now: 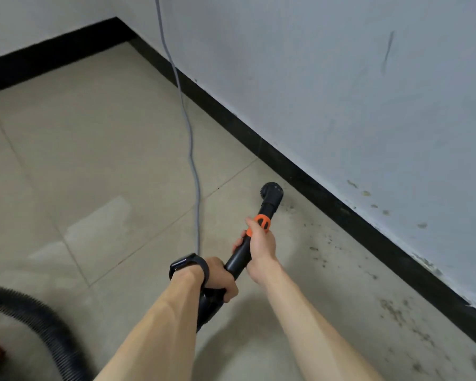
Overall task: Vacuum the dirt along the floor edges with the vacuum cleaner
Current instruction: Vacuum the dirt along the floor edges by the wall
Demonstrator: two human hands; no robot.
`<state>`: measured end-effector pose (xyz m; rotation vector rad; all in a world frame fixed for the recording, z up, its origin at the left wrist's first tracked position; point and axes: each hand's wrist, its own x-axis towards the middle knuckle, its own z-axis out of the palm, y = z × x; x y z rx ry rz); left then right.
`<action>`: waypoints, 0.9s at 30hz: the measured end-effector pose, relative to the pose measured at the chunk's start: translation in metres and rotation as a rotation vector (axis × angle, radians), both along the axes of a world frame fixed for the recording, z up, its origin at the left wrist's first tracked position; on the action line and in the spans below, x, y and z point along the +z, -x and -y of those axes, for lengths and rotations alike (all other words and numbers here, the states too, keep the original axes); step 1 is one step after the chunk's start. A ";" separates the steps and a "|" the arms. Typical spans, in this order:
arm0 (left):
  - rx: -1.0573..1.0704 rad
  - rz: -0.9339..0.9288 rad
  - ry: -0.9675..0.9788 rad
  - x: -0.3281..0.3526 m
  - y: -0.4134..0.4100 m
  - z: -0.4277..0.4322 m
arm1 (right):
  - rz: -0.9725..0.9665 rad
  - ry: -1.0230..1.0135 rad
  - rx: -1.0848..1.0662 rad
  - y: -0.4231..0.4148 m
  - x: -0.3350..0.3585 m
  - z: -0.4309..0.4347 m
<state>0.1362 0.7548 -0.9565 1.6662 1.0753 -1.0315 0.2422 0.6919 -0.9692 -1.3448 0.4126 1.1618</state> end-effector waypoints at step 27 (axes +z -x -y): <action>-0.088 0.197 -0.445 0.005 0.016 0.026 | -0.035 -0.036 -0.204 0.003 -0.007 -0.008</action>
